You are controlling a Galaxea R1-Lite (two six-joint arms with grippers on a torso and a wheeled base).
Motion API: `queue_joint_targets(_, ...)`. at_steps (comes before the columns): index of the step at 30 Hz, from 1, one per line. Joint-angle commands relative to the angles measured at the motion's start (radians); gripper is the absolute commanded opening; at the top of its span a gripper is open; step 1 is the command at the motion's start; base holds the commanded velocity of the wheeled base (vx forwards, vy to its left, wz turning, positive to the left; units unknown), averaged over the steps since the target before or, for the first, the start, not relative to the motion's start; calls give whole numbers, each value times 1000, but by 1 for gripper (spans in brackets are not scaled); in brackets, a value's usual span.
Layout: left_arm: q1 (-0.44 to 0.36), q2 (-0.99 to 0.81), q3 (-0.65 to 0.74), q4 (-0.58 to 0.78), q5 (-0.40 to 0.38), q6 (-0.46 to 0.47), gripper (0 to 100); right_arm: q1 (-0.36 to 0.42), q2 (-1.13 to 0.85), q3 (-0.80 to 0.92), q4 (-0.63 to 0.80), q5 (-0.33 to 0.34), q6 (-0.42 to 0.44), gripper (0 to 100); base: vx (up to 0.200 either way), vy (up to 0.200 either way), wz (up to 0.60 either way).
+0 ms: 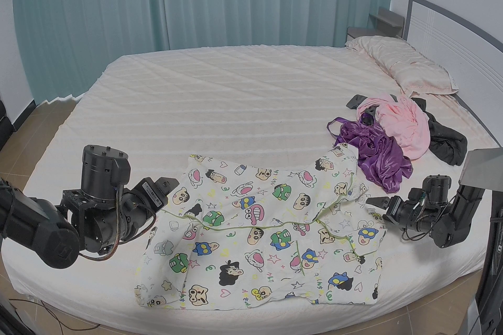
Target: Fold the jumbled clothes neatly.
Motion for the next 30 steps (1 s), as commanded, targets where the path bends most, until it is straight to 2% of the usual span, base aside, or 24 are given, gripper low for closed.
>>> queue_joint_targets(1,-16,-29,13,0,0,0,100,-18,51,-25,-2,6,4,100,0,0,0)
queue_joint_targets(8,-16,-27,12,-2,1,-2,100,-15,23,-30,-4,66,95,100,0,0,0)
queue_joint_targets(12,-16,-26,12,-5,1,0,100,-6,20,-21,-2,95,101,100,0,0,0)
queue_joint_targets(13,-16,-26,10,-5,1,0,100,-4,23,-19,-2,95,99,0,0,0,0)
queue_joint_targets(19,-15,-24,9,-5,1,-2,100,-3,20,-19,-2,90,99,0,0,0,0)
queue_joint_targets(30,-16,-21,12,-5,1,0,100,-67,-58,42,-4,80,95,0,0,0,0)
